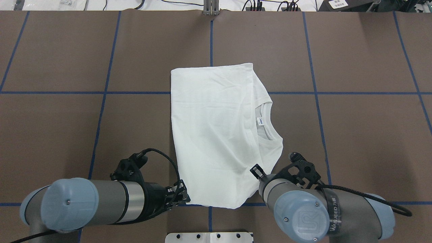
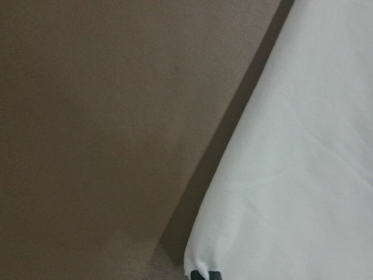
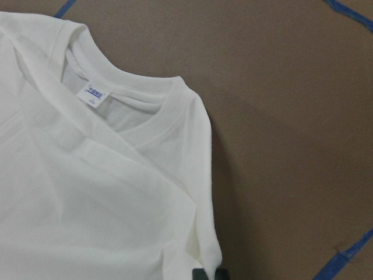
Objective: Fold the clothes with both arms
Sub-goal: 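Grasp the near edge with both grippers and fold it over the far half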
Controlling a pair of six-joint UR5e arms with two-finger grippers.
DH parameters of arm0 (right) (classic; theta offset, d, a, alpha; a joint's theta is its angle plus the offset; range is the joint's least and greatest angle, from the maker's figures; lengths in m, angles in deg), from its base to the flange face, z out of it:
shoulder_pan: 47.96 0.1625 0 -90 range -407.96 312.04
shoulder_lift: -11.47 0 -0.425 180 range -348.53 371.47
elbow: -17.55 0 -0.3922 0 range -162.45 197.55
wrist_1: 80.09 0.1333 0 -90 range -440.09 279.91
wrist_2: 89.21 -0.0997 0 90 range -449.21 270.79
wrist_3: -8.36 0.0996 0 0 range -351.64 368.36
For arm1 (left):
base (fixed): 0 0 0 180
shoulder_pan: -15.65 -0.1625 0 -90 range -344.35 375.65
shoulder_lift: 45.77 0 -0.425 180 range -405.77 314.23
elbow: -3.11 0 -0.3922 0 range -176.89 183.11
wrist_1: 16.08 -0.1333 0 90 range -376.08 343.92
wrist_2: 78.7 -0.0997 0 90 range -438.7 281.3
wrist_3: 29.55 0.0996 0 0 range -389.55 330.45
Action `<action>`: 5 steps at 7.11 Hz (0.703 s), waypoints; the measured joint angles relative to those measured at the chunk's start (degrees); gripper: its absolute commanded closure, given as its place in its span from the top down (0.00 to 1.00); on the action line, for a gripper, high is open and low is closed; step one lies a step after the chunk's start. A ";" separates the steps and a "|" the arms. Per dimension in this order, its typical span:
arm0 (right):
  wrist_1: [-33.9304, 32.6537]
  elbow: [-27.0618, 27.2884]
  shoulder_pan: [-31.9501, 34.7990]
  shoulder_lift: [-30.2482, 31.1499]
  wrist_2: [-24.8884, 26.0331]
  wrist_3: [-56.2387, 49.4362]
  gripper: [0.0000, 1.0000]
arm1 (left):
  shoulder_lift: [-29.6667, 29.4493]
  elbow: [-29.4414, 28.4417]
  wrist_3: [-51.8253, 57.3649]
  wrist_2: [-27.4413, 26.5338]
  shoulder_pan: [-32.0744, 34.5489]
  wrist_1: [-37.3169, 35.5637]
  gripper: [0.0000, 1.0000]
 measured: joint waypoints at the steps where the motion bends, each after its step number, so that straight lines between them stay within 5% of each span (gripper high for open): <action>1: -0.44 5.06 0.08 2.08 -0.52 0.02 0.00 | -0.07 4.50 -0.80 0.06 -0.30 -2.33 0.00; 3: -1.29 6.90 6.67 -0.43 -6.27 -4.59 0.00 | -1.96 5.98 1.92 1.42 5.66 -4.33 0.00; 5: -0.95 -4.98 18.91 -10.96 -16.16 -14.05 0.00 | -6.58 -2.81 10.82 5.22 15.97 -4.38 0.00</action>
